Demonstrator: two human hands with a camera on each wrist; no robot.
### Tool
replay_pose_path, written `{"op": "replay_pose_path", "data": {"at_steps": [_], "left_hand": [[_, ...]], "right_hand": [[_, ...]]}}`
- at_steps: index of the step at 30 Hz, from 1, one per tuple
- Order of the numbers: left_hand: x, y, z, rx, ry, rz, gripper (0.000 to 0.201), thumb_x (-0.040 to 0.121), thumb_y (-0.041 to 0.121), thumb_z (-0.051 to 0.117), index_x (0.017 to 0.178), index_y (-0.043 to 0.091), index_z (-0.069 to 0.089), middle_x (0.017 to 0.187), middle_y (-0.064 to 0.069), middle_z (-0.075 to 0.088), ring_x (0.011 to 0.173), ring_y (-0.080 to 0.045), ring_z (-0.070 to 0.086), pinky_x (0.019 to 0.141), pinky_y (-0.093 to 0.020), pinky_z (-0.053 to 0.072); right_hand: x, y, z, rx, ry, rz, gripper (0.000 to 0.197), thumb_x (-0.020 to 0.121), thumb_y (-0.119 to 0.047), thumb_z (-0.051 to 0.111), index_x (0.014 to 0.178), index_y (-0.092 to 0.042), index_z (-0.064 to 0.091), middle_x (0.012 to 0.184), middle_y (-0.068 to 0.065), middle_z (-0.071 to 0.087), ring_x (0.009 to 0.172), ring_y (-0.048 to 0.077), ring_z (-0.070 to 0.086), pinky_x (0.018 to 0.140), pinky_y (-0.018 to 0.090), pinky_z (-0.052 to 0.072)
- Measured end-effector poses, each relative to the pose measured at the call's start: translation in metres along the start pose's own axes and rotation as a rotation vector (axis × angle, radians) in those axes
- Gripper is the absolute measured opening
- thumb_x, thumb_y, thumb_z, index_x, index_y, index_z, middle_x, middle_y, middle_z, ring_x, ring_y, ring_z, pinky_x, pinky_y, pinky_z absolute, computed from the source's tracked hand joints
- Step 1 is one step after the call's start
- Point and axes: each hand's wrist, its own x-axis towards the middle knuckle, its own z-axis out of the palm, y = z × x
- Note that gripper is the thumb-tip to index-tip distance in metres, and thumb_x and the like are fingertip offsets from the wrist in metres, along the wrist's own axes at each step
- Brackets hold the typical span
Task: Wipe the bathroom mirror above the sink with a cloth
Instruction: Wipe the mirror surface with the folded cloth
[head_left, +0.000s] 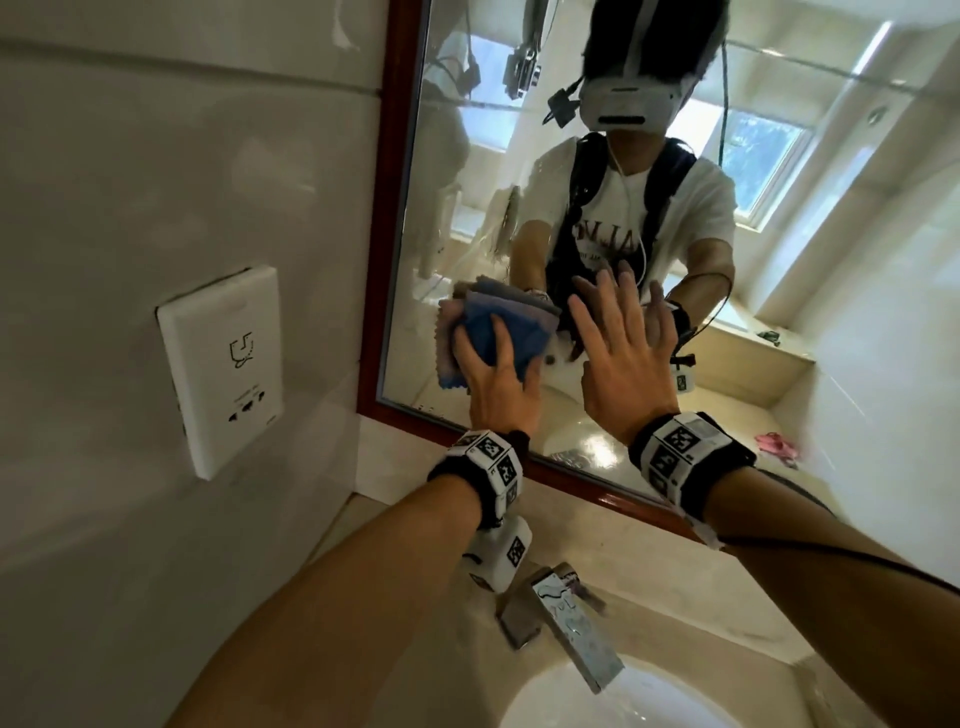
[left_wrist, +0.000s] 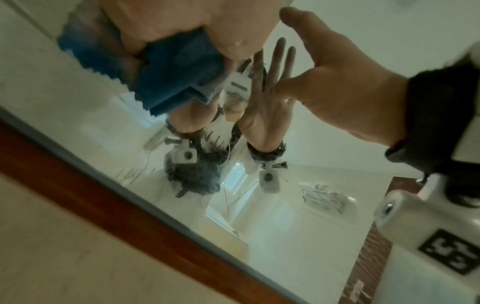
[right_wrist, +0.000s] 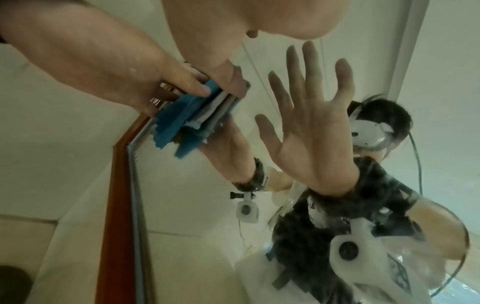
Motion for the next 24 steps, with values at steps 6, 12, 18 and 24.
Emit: {"op": "replay_pose_path", "data": {"at_steps": [6, 12, 18, 24], "left_hand": [[0.044, 0.015, -0.023, 0.138, 0.044, 0.158, 0.072, 0.099, 0.037, 0.050, 0.154, 0.037, 0.004, 0.162, -0.015, -0.014, 0.147, -0.045, -0.007, 0.105, -0.071, 0.031], [0.086, 0.057, -0.060, 0.359, 0.028, 0.277, 0.066, 0.102, 0.041, 0.040, 0.155, 0.035, 0.001, 0.163, -0.011, -0.013, 0.148, -0.042, -0.010, 0.110, -0.074, 0.011], [0.108, 0.077, -0.084, 0.472, 0.029, 0.358, 0.082, 0.098, 0.046, 0.047, 0.156, 0.021, -0.007, 0.164, -0.009, -0.011, 0.149, -0.036, -0.008, 0.112, -0.069, 0.007], [0.095, 0.027, -0.077, 0.567, -0.046, 0.362, 0.075, 0.100, 0.046, 0.039, 0.156, 0.025, -0.007, 0.163, -0.008, -0.017, 0.148, -0.036, -0.014, 0.113, -0.066, 0.003]], "right_hand": [[0.043, 0.006, -0.021, 0.005, 0.138, 0.083, 0.074, 0.084, -0.019, 0.063, 0.150, -0.023, 0.030, 0.161, 0.018, 0.012, 0.148, 0.036, 0.007, 0.113, 0.063, 0.014], [0.089, 0.015, -0.041, -0.016, 0.196, 0.130, 0.071, 0.088, -0.027, 0.062, 0.150, -0.028, 0.029, 0.161, 0.016, 0.010, 0.148, 0.038, 0.008, 0.112, 0.065, 0.012], [0.112, 0.024, -0.043, 0.020, 0.168, 0.193, 0.063, 0.098, -0.043, 0.041, 0.154, -0.031, 0.016, 0.163, 0.013, 0.001, 0.148, 0.039, 0.000, 0.110, 0.069, 0.004], [0.105, 0.001, -0.020, 0.049, 0.186, 0.249, 0.063, 0.100, -0.052, 0.025, 0.156, -0.026, 0.010, 0.162, 0.016, 0.001, 0.147, 0.044, 0.001, 0.106, 0.069, -0.012]]}}
